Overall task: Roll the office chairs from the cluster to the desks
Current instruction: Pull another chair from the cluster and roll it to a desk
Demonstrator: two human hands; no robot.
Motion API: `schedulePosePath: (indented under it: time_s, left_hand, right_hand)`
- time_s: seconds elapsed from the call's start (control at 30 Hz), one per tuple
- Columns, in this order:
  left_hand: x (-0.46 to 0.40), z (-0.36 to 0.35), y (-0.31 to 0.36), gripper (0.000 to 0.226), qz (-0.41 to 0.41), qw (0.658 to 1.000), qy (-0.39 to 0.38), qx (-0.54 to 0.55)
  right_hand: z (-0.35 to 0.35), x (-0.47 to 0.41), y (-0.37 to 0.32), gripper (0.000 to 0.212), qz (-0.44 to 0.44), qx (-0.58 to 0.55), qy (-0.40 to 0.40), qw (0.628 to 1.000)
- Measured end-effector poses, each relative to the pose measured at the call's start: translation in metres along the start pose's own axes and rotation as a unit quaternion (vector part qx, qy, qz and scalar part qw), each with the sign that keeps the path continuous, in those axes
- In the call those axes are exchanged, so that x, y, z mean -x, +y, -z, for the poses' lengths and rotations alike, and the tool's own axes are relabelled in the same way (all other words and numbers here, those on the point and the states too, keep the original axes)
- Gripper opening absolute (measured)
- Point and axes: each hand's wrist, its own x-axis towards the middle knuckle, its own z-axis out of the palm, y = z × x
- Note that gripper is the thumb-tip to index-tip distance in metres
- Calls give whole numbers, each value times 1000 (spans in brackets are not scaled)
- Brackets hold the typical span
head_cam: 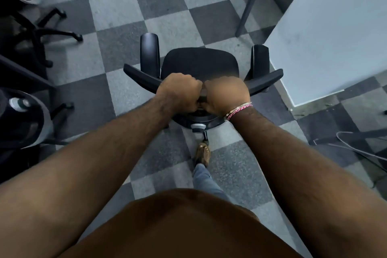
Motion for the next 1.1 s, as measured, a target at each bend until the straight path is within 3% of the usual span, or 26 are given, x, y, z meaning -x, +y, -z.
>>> schedulePosePath:
  time_s: [0.33, 0.6, 1.1]
  left_hand:
    - [-135, 12, -98, 22, 54, 998, -4, 34]
    - [-237, 8, -185, 23, 37, 998, 32, 36]
    - [-440, 6, -391, 26, 25, 999, 20, 27]
  right_hand:
    - [-32, -161, 90, 26, 27, -58, 55, 996]
    - [-53, -284, 149, 23, 42, -70, 84, 993]
    - [-71, -555, 228, 28, 7, -10, 6, 1000]
